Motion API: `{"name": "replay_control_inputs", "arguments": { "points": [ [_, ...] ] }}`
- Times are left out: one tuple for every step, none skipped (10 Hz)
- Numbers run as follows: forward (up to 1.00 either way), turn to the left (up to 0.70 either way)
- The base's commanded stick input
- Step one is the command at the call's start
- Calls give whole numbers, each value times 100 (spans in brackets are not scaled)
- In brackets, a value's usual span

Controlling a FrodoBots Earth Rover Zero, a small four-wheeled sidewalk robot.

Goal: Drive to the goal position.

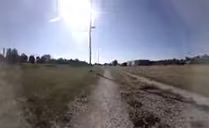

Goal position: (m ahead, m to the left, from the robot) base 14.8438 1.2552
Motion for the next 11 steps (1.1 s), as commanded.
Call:
{"name": "replay_control_inputs", "arguments": {
  "points": [
    [50,-50],
    [50,-40],
    [50,-21],
    [50,-3],
    [50,0],
    [50,0],
    [50,0],
    [50,0],
    [50,0],
    [50,0],
    [50,0]
  ]
}}
